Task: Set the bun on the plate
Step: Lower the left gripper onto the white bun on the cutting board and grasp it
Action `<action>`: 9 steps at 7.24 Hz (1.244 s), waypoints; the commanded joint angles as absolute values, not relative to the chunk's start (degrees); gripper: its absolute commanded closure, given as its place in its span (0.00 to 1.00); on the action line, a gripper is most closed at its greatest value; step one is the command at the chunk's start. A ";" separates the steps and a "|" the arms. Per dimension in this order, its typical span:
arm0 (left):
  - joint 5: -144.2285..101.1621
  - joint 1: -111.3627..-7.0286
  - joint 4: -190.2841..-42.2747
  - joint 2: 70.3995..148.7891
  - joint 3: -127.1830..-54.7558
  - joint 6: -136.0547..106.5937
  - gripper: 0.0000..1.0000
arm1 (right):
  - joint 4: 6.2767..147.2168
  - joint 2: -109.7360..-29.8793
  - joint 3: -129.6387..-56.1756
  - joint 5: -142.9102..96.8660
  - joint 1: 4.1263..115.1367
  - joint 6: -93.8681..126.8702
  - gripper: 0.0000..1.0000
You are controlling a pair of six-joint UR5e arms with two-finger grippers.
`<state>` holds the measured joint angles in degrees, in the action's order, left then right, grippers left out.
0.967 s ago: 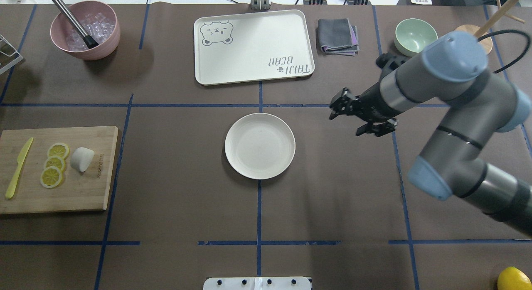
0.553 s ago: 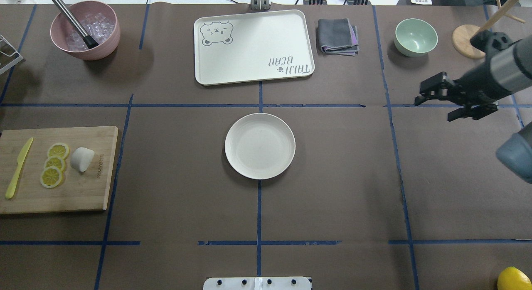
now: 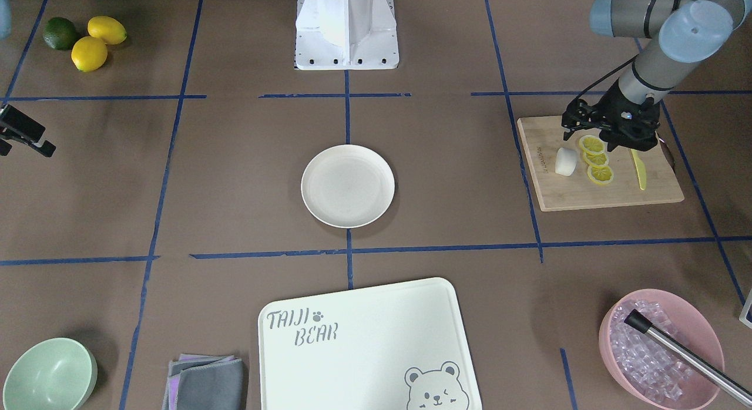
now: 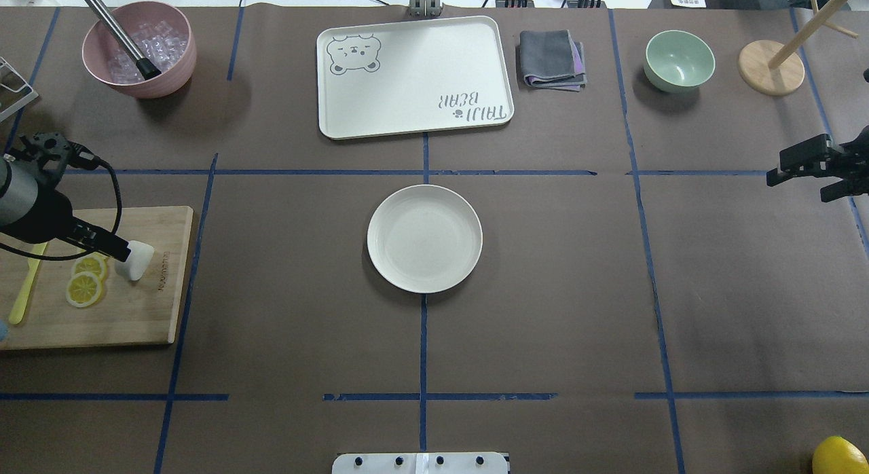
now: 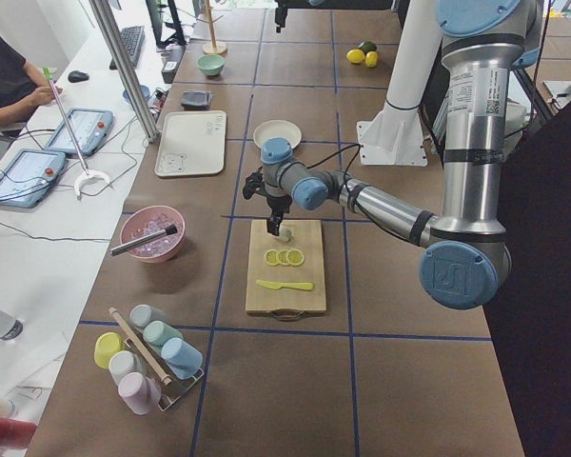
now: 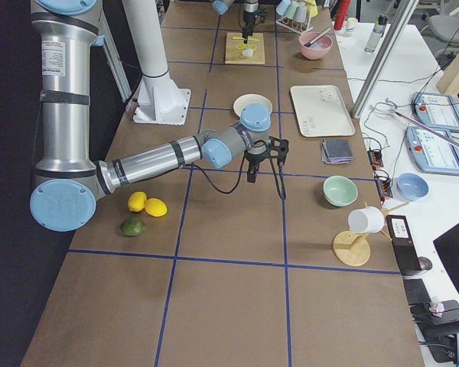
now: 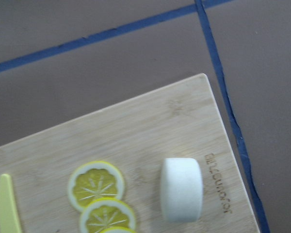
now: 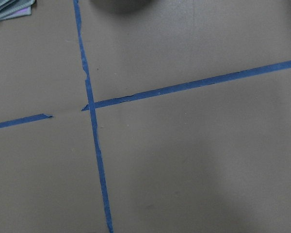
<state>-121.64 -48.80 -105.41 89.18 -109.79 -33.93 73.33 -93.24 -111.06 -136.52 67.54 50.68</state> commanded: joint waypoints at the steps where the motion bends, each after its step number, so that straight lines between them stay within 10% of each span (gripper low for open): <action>1: -114.98 -43.87 -108.45 89.21 -108.55 -38.67 0.01 | 73.30 -93.52 -111.09 -136.58 67.59 50.45 0.00; 6: -114.87 -43.68 -117.16 90.09 -101.52 -39.20 0.03 | 73.21 -93.52 -111.18 -136.14 67.50 50.45 0.00; 9: -115.13 -43.68 -117.16 90.09 -101.43 -39.29 0.52 | 73.21 -93.52 -111.18 -136.14 67.50 50.45 0.00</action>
<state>-114.94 -43.69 -117.13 90.07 -101.49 -39.27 73.21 -93.52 -111.18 -136.14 67.50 50.45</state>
